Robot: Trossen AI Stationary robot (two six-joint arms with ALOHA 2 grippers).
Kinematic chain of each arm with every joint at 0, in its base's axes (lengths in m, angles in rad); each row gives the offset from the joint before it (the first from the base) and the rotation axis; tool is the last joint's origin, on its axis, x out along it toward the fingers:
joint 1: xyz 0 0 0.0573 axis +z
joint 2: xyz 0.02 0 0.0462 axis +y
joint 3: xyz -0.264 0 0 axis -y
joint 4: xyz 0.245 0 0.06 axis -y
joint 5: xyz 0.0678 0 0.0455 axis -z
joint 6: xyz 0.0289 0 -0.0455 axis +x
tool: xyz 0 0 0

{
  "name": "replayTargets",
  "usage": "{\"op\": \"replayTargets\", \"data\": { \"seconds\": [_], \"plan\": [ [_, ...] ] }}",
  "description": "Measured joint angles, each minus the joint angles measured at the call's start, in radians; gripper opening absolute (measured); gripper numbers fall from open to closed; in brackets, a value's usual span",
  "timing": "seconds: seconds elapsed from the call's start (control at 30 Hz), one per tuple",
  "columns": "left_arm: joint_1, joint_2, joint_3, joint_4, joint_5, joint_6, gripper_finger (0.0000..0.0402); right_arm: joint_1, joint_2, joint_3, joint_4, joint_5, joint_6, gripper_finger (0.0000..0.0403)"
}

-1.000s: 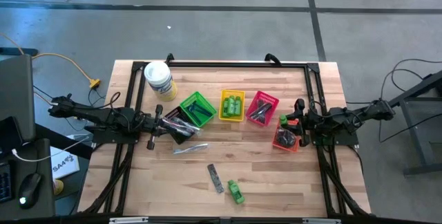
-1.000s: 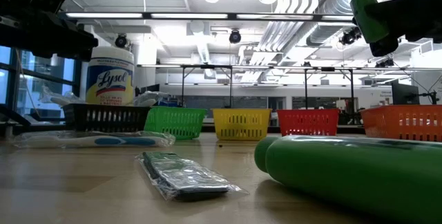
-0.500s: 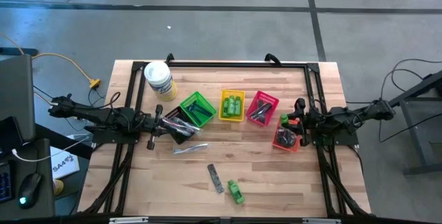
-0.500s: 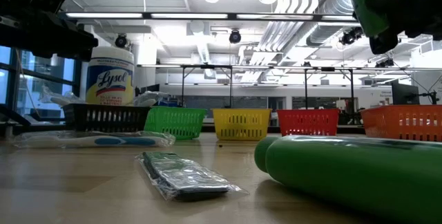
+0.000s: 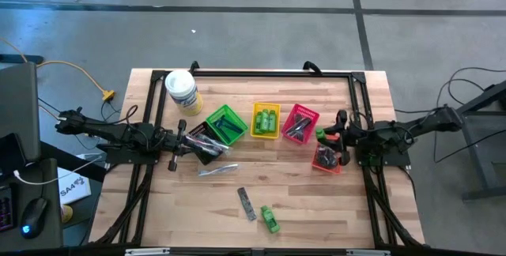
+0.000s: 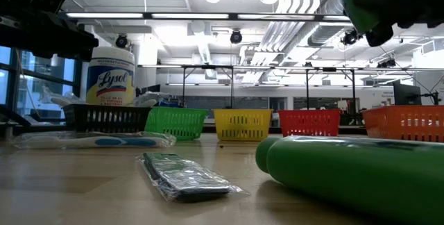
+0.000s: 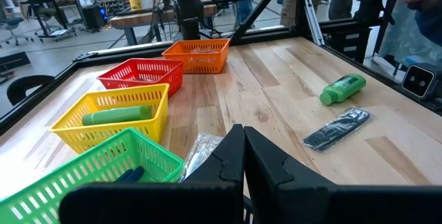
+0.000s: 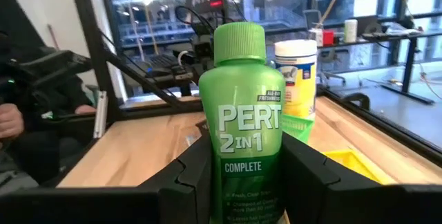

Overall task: Pick & Place Travel size toiletries
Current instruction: Put the right green bottle shampoo into the yellow bin

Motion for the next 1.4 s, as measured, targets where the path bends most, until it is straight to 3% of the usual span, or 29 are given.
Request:
{"op": "replayTargets", "data": {
  "seconds": [0.23,0.53,0.97,1.4],
  "plan": [
    [0.0,0.0,0.0,0.0,0.0,0.001,0.0,-0.005,0.198,0.117,-0.003,0.086,0.047,0.0121],
    [0.0,0.0,0.0,0.0,0.0,-0.003,0.0,-0.126,0.47,0.311,-0.033,0.065,0.161,0.0121],
    [0.0,0.0,0.0,0.0,0.0,-0.004,0.0,-0.365,0.84,0.531,-0.143,-0.223,0.259,0.0121],
    [0.0,0.0,0.0,0.0,0.0,-0.005,0.0,-0.527,1.14,0.67,-0.142,-0.393,0.4,0.0118]
  ]
}}
